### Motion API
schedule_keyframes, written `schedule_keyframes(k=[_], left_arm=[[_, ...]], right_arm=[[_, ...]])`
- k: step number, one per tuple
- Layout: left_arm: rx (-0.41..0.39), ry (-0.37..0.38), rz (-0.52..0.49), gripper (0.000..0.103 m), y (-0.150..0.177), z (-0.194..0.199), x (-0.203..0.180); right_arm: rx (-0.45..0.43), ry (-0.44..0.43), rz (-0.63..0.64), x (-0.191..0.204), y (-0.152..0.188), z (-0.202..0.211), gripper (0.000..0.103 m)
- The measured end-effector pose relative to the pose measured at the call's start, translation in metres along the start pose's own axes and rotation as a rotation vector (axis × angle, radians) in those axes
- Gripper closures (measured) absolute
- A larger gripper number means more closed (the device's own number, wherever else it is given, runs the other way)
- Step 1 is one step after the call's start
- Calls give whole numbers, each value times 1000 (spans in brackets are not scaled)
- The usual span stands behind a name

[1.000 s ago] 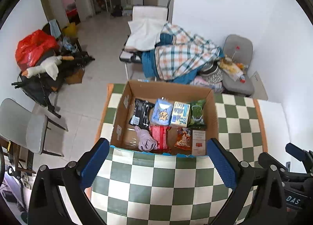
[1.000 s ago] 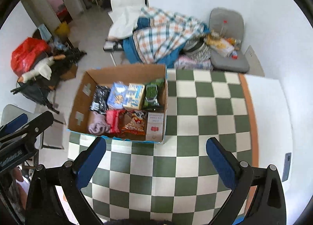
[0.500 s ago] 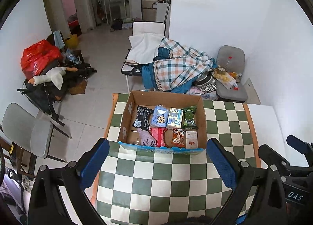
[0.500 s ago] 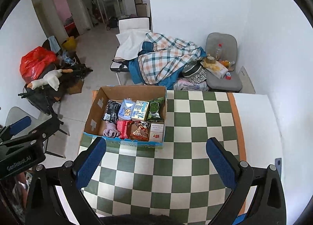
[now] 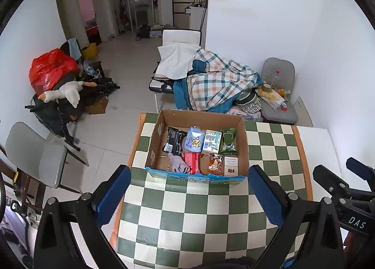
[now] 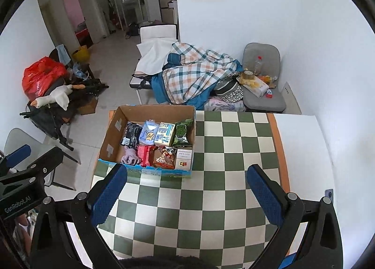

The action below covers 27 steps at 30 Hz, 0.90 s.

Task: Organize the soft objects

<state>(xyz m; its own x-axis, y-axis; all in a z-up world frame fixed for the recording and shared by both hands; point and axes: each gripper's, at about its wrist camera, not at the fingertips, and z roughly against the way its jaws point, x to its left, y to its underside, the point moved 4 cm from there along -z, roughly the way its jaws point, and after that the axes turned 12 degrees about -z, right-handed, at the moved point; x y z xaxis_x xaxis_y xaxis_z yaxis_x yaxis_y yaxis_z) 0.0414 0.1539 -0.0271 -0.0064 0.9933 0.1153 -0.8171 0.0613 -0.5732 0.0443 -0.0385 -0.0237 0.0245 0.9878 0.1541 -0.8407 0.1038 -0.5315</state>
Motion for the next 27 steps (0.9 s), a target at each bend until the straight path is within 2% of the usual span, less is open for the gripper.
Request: schedule_keyframes(k=[27], left_arm=[[-2,-7,4,1,1,7,-2]], right_arm=[[-47,12,-6,-7,-2,14,0]])
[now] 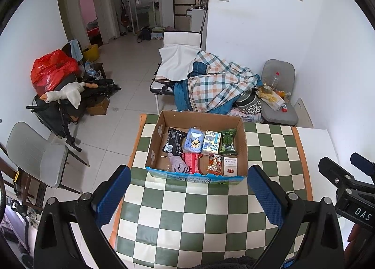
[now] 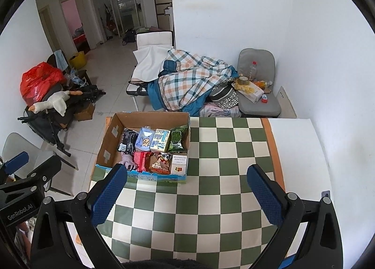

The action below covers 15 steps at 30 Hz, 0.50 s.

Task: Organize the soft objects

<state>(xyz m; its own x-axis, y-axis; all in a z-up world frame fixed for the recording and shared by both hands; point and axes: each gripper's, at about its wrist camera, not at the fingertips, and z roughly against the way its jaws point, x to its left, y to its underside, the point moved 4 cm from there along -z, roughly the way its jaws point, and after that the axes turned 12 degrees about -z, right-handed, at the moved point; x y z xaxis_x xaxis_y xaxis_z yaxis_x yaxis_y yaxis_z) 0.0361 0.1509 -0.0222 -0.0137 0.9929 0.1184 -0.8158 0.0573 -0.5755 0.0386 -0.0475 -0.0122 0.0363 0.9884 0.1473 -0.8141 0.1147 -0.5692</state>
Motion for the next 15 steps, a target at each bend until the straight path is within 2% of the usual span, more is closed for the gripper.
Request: schedule_keyframes(k=[15], left_arm=[[0,-1,2,1,0,2,1]], right_arm=[[-2,0,0,-1,1,3,0]])
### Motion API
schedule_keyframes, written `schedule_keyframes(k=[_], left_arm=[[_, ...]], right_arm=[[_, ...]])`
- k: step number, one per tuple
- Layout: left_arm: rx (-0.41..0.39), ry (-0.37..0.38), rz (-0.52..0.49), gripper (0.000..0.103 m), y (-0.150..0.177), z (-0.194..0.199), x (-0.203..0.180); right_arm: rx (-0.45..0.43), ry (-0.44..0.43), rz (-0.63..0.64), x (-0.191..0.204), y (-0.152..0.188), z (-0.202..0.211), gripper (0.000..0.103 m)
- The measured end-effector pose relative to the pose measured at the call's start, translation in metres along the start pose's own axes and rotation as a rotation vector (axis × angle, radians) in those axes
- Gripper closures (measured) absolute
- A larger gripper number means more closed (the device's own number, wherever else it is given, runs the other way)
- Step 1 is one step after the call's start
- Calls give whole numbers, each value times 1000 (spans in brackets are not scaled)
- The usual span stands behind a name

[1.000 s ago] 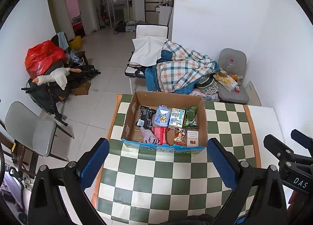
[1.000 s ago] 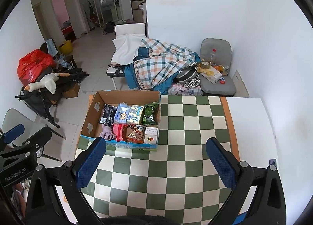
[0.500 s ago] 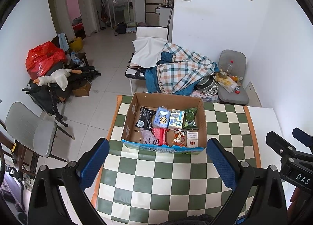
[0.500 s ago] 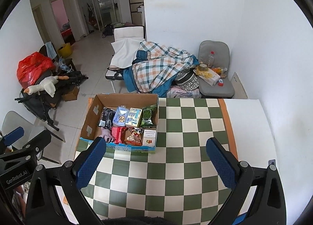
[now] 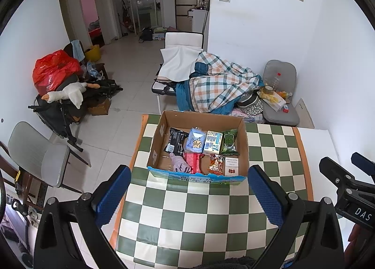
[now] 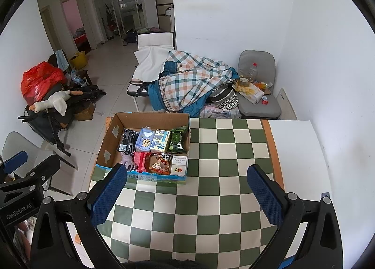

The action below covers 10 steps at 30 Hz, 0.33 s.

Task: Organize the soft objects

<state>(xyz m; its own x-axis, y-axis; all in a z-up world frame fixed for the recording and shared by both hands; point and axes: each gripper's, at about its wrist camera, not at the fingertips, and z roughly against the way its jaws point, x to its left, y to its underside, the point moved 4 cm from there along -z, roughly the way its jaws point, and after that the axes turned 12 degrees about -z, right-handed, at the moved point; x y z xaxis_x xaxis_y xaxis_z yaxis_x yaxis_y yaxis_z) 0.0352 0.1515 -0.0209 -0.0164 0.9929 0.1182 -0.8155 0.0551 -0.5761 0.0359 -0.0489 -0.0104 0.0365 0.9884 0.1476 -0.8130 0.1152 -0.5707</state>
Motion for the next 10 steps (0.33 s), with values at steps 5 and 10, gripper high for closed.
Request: schedule_keyframes(k=[5,10], left_arm=[[-3,1,1,1,0,1,0],[-3,1,-1,1,-1,1,1]], right_arm=[[0,2,1,1,0,0,0],[-1,2,2,1,0,0,0]])
